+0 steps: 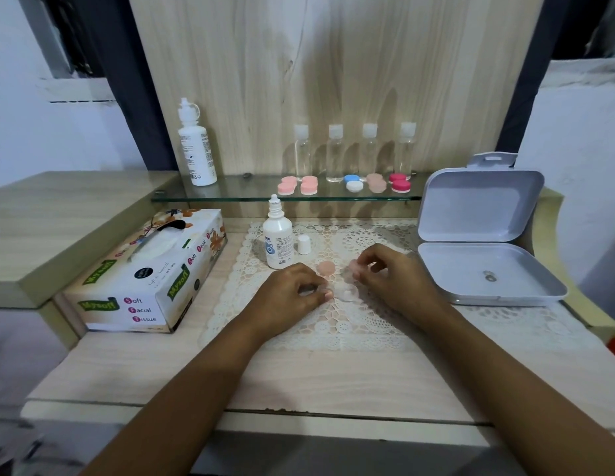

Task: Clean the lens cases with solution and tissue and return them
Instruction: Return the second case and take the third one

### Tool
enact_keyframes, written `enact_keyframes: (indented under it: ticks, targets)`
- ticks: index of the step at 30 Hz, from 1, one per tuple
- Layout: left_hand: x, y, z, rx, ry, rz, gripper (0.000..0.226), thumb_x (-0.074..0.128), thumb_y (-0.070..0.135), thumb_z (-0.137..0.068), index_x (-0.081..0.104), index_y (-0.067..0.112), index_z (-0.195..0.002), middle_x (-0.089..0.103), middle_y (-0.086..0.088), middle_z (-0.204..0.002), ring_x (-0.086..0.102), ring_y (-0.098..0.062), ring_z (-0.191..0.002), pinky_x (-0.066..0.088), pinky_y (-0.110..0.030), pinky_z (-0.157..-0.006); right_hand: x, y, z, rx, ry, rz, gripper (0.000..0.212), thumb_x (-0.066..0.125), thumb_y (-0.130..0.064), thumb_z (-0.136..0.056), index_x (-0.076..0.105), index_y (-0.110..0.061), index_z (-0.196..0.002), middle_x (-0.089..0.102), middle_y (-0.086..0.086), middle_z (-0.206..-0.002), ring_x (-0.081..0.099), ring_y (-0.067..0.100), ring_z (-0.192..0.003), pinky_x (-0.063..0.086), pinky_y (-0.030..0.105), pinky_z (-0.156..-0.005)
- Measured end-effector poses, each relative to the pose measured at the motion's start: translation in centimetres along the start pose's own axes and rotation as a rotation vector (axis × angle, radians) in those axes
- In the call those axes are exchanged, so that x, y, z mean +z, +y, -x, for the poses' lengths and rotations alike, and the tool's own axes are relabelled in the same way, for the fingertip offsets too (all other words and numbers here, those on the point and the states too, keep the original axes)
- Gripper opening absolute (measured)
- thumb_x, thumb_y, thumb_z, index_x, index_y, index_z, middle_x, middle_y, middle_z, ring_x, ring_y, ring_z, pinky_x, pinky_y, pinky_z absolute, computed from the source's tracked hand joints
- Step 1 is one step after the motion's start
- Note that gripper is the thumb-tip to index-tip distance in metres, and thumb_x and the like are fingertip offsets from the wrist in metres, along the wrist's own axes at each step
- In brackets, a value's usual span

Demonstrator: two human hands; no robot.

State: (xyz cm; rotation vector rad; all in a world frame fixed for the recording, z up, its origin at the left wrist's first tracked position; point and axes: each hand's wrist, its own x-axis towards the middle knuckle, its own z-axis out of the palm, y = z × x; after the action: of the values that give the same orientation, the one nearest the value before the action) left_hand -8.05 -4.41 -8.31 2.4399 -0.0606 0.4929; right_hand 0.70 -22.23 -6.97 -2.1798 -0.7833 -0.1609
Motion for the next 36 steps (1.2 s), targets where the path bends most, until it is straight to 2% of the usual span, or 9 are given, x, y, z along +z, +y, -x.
enact_keyframes:
  ticks: [4,6,12,18,22,26,29,32,36]
  targets:
    - [0.0,0.0,-0.1,-0.004,0.001,-0.003,0.026,0.069,0.028,-0.083,0.071,0.013,-0.104,0.059,0.012,-0.098,0.051,0.011,-0.082,0.032,0.004,-0.072,1.0,0.9,-0.2,-0.057,0.003,0.129,0.014,0.064,-0.032,-0.086,0.064,-0.021,-0.093,0.068,-0.002,-0.089,0.059,0.015,-0.09,0.049,0.034,-0.077]
    - [0.0,0.0,0.0,-0.004,0.002,-0.008,0.026,0.069,0.028,-0.083,0.071,0.013,-0.104,0.059,0.012,-0.098,0.051,0.009,-0.082,0.031,0.004,-0.071,1.3,1.2,-0.4,-0.083,0.019,0.18,0.017,0.063,-0.033,-0.086,0.067,-0.021,-0.096,0.069,-0.001,-0.089,0.056,0.019,-0.092,0.048,0.035,-0.076]
    - [0.0,-0.1,0.0,-0.006,0.003,-0.01,0.026,0.069,0.029,-0.083,0.071,0.013,-0.104,0.059,0.011,-0.097,0.053,0.003,-0.085,0.033,0.003,-0.072,1.8,1.8,-0.7,-0.165,-0.028,0.283,0.025,0.058,-0.031,-0.088,0.065,-0.027,-0.112,0.066,-0.005,-0.112,0.055,0.027,-0.1,0.046,0.042,-0.083]
    - [0.0,-0.1,0.0,-0.004,0.007,-0.001,0.024,0.069,0.029,-0.083,0.072,0.015,-0.101,0.06,0.012,-0.096,0.053,0.007,-0.083,0.033,0.002,-0.071,1.5,1.3,-0.5,-0.111,-0.021,0.227,0.032,0.055,-0.03,-0.09,0.06,-0.024,-0.121,0.062,0.002,-0.116,0.054,0.024,-0.102,0.044,0.036,-0.087]
    - [0.0,-0.1,0.0,0.0,0.003,0.002,0.024,0.069,0.029,-0.083,0.072,0.014,-0.101,0.059,0.013,-0.094,0.053,0.01,-0.083,0.034,0.001,-0.072,0.4,0.1,0.5,-0.07,-0.014,0.1,0.033,0.053,-0.041,-0.09,0.063,-0.019,-0.113,0.06,0.004,-0.105,0.057,0.014,-0.088,0.048,0.033,-0.084]
    - [0.0,-0.2,0.0,-0.003,-0.001,0.0,0.024,0.068,0.03,-0.083,0.072,0.015,-0.101,0.058,0.013,-0.094,0.053,0.008,-0.083,0.034,0.001,-0.071,0.2,-0.3,1.7,-0.078,-0.151,0.199,0.046,0.058,-0.053,-0.082,0.058,-0.027,-0.119,0.054,-0.006,-0.108,0.05,0.011,-0.104,0.043,0.033,-0.092]
    - [0.0,-0.4,0.0,-0.01,0.005,-0.01,0.024,0.068,0.031,-0.083,0.072,0.016,-0.102,0.059,0.012,-0.096,0.054,0.003,-0.085,0.034,0.001,-0.072,0.4,-0.5,1.8,-0.106,-0.179,0.297,0.045,0.061,-0.05,-0.082,0.057,-0.029,-0.122,0.054,-0.005,-0.115,0.044,0.015,-0.114,0.038,0.035,-0.096]
    - [0.1,-0.3,0.0,-0.002,-0.002,-0.042,0.031,0.065,0.035,-0.085,0.069,0.017,-0.109,0.06,0.008,-0.103,0.055,-0.003,-0.093,0.038,-0.006,-0.077,0.3,-0.6,1.7,-0.121,-0.17,0.295,0.039,0.061,-0.045,-0.084,0.059,-0.026,-0.119,0.055,-0.005,-0.113,0.045,0.015,-0.111,0.037,0.031,-0.091]
    - [0.2,-0.2,0.3,0.001,-0.022,-0.135,0.053,0.06,0.045,-0.085,0.054,0.017,-0.129,0.053,0.005,-0.119,0.05,-0.006,-0.108,0.038,-0.018,-0.089,0.1,-0.6,1.7,-0.103,-0.112,0.18,0.033,0.065,-0.035,-0.083,0.062,-0.02,-0.112,0.06,-0.002,-0.105,0.053,0.013,-0.097,0.044,0.03,-0.087]
